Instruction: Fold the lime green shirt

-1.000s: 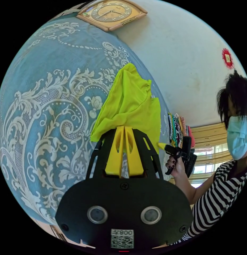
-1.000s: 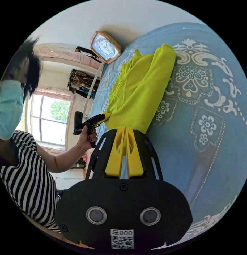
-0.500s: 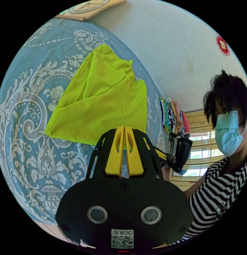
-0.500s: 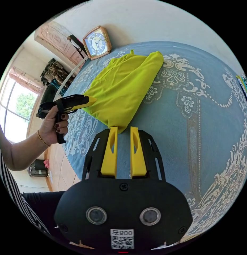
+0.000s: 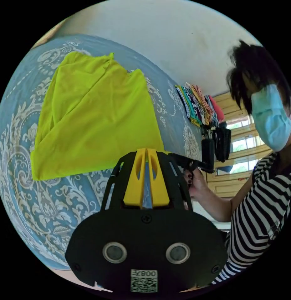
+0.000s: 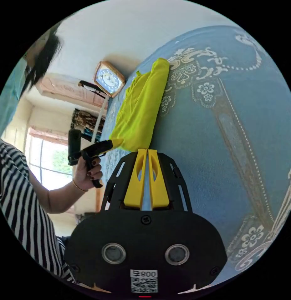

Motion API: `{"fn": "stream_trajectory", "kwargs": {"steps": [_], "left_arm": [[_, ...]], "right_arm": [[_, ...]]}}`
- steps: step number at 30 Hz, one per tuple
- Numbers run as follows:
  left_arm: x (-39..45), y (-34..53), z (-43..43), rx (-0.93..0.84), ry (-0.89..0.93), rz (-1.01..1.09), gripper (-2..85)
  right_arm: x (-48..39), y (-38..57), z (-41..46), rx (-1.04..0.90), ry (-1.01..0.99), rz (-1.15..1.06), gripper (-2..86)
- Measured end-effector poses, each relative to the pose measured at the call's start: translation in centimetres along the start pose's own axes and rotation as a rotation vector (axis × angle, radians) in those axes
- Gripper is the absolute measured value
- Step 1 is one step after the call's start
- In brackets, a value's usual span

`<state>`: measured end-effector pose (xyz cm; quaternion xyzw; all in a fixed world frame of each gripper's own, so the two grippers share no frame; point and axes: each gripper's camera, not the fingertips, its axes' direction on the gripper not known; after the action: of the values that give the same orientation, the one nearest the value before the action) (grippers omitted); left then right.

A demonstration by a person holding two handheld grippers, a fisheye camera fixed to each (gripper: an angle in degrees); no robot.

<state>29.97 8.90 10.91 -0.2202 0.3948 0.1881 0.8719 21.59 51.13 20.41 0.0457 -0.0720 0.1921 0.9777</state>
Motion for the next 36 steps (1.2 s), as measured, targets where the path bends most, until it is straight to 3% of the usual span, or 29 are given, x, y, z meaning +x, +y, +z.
{"fn": "stream_trajectory", "kwargs": {"steps": [3,8,13,22,26,31,33,36], "left_arm": [[3.4,0.3,2.4,-0.078,-0.124,0.166,6.2],[7.6,0.9,6.3,-0.156,-0.281,0.366,10.2],[9.1,2.0,7.8,-0.149,-0.467,0.374,6.3],[8.6,2.9,7.5,-0.127,-0.444,0.34,3.2],[8.8,3.2,7.4,-0.133,-0.485,0.377,3.3],[8.2,3.4,6.4,-0.141,-0.512,0.399,3.7],[7.3,3.4,5.3,-0.141,-0.496,0.358,3.8],[3.9,4.1,2.4,-0.112,-0.321,0.146,4.2]], "right_arm": [[2.3,0.5,-1.3,0.015,-0.149,0.091,0.4],[3.3,0.7,-2.4,-0.001,-0.221,0.104,0.4],[3.9,0.7,-3.2,-0.032,-0.242,0.096,0.5],[5.7,1.6,-6.5,-0.015,-0.247,0.089,7.0],[5.6,1.1,-5.7,-0.105,-0.247,0.096,10.8],[5.4,0.9,-4.8,-0.147,-0.26,0.113,8.8],[5.4,1.1,-4.9,-0.168,-0.244,0.116,6.1],[5.0,1.6,-5.7,-0.166,-0.266,0.106,4.2]]}}
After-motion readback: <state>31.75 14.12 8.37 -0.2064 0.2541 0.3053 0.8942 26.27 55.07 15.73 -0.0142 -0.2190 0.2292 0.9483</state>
